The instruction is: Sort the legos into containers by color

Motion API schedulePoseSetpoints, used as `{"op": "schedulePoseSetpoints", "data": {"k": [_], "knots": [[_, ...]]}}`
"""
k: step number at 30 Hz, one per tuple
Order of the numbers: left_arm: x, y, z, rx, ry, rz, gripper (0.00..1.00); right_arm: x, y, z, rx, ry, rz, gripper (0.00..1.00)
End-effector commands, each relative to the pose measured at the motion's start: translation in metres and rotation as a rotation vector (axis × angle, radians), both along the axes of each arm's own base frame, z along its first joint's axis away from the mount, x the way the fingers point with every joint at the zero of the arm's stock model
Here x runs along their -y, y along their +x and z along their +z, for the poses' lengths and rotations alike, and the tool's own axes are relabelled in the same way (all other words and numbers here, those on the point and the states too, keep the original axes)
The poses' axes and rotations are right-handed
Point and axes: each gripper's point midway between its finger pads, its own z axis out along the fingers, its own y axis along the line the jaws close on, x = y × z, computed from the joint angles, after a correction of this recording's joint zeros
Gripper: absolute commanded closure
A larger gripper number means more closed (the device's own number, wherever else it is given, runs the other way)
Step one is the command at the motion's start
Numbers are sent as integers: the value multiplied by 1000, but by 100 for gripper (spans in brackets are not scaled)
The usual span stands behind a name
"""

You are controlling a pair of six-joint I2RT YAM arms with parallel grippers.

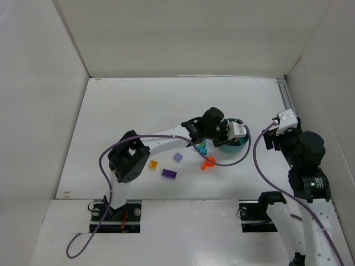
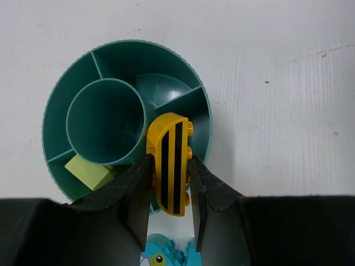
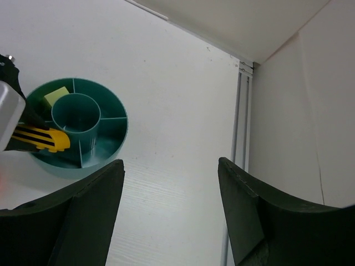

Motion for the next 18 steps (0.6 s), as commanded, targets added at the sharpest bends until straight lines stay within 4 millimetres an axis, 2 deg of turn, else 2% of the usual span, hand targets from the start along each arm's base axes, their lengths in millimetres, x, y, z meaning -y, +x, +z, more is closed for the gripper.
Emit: {"op": "schedulePoseSetpoints", "data": {"k": [1, 2, 6, 7, 8, 9, 10, 11, 18], "knots": [[11, 10, 21, 66, -16, -7, 100, 5, 0, 10, 18, 15, -34, 26], [12, 11, 26, 83, -22, -13, 100, 5, 0, 10, 18, 15, -34, 26], [11, 11, 18, 80, -4, -19, 100, 1, 3, 6, 8, 19, -13, 26], [11, 11, 18, 80, -4, -19, 94, 1, 3, 6, 8, 19, -13, 26], [11, 11, 18, 80, -4, -19, 82, 1, 5, 4, -2, 19, -13, 26], [11, 13, 18, 85, -1, -10, 65, -1, 5, 4, -3, 21, -3, 26], [11, 13, 18, 85, -1, -9, 54, -1, 5, 4, -3, 21, -3, 26], [11, 16, 22, 96, -4, 4, 50, -1, 5, 4, -3, 21, -3, 26], [13, 20, 25, 89, -20, 35, 49, -6, 6, 2, -3, 28, 27, 26]]}}
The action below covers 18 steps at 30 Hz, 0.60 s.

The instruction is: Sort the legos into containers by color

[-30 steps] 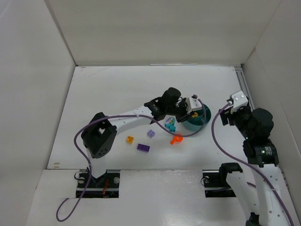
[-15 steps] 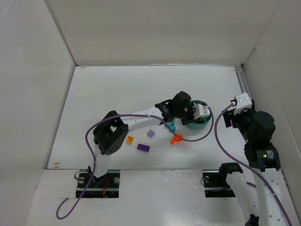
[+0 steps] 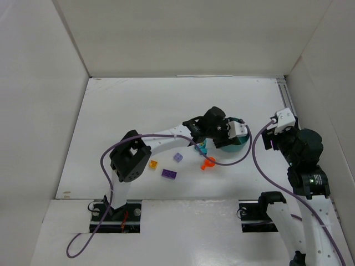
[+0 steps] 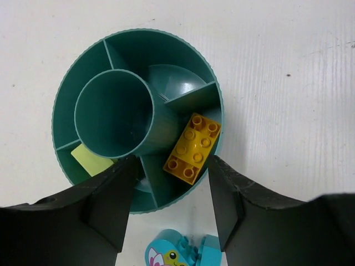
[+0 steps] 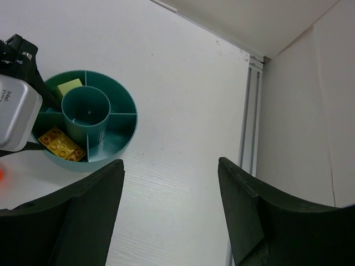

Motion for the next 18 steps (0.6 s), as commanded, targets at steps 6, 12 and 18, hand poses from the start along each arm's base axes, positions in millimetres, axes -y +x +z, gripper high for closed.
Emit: {"op": "schedulePoseSetpoints", "data": {"k": [6, 12, 18], "knots": [[3, -3, 78, 54, -174, 25, 41, -5, 2, 12, 41, 21, 23, 26], [-53, -5, 138, -3, -428, 227, 19, -13, 2, 8, 33, 13, 78, 22], [-143, 10, 108, -363, -479, 902, 0, -24, 15, -12, -10, 1, 148, 12]]}}
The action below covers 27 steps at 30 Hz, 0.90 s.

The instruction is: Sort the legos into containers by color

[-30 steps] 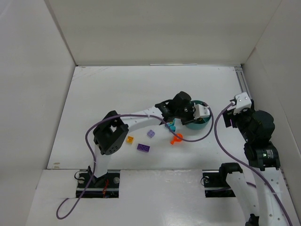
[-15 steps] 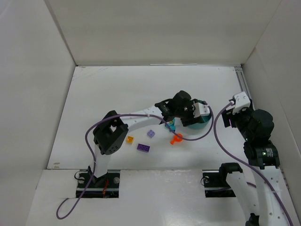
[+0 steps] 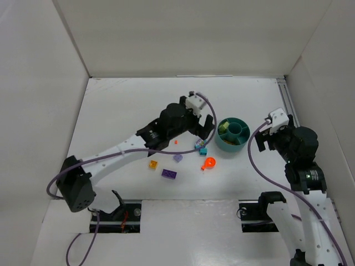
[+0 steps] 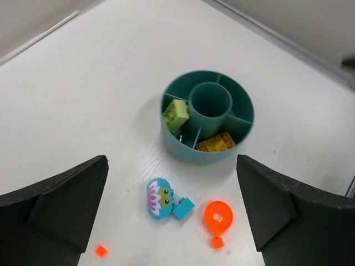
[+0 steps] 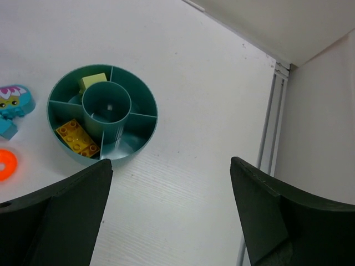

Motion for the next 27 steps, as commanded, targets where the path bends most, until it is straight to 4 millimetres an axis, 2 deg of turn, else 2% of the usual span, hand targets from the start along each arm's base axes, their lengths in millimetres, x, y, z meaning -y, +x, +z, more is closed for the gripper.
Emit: {"op": "schedulePoseSetpoints", "data": {"k": [1, 3, 5, 8, 11, 13, 16, 18, 20, 27], "knots": [[-57, 9, -25, -317, -116, 439, 0, -10, 13, -4, 12, 2, 60, 8], [-94, 12, -51, -419, -88, 649, 0, -10, 18, -8, -4, 1, 60, 2], [-129, -8, -89, -576, -54, 818, 0, -10, 20, -11, -18, 1, 60, 0], [-164, -35, -131, -716, -49, 967, 0, -10, 22, -16, -28, 1, 60, 0], [-179, -50, -152, -832, -84, 1010, 0, -5, 23, -17, -30, 1, 28, 0], [-190, -62, -175, -893, -73, 1050, 0, -2, 23, -17, -30, -5, 9, 0], [-204, -70, -189, -922, -64, 1118, 0, 0, 23, -17, -32, 0, -2, 0], [-219, -73, -193, -904, -31, 1186, 0, -2, 25, -19, -41, 3, 6, 0], [-225, -75, -197, -903, -16, 1222, 0, -2, 25, -24, -61, 2, 6, 0], [-233, -75, -218, -899, 25, 1292, 14, -4, 28, -30, -84, 4, 15, 0]]}}
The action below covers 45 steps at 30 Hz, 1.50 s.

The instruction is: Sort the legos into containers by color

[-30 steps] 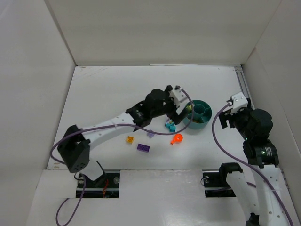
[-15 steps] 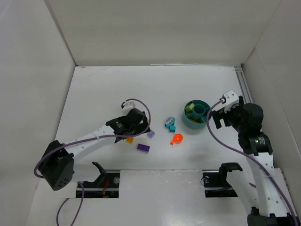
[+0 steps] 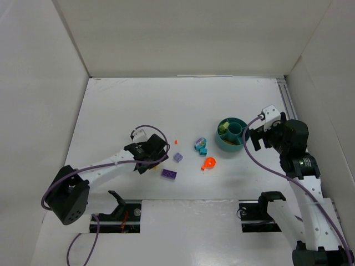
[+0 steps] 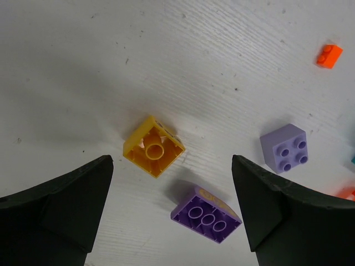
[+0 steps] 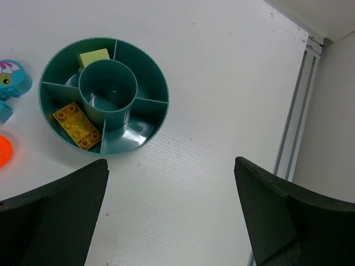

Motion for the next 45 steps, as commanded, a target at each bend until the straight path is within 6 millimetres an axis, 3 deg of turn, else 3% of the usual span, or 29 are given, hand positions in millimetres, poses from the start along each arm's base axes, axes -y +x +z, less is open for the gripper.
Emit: {"op": "schedulePoseSetpoints", "data": {"k": [1, 3, 12, 15, 20, 24, 26, 27, 32, 36, 38, 40, 45], "knots": [[-15, -1, -11, -8, 64, 67, 17, 0, 7, 17, 60, 12, -6, 0], [-16, 1, -14, -13, 85, 71, 26, 0, 7, 17, 60, 12, -6, 0], [-17, 14, -28, -24, 129, 85, 37, 5, 4, 20, 73, 1, -33, 0], [-16, 13, -34, -42, 135, 73, 50, 5, 4, 20, 73, 1, -33, 0], [-9, 15, -31, -42, 116, 49, 72, 5, 3, 18, 64, 0, -33, 0], [9, 17, -16, 14, 76, -17, 78, 5, 3, 18, 64, 0, -33, 0], [12, 15, -12, 25, 76, -45, 80, 5, 3, 18, 64, 0, -33, 0], [14, 18, -6, 41, 66, -55, 86, 5, 4, 20, 73, 1, -33, 0], [18, 17, 2, 65, 50, -74, 92, 4, 4, 20, 73, 4, -24, 0], [32, 35, 26, 158, 20, -131, 92, 2, 2, 22, 82, 8, -15, 0], [48, 48, 51, 242, -17, -183, 92, 2, -1, 27, 103, 9, -15, 0], [71, 62, 74, 328, -52, -278, 93, 11, -2, 30, 116, 0, -67, 0], [156, 77, 144, 555, -105, -497, 93, 41, -19, 57, 149, -7, -257, 0]]}}
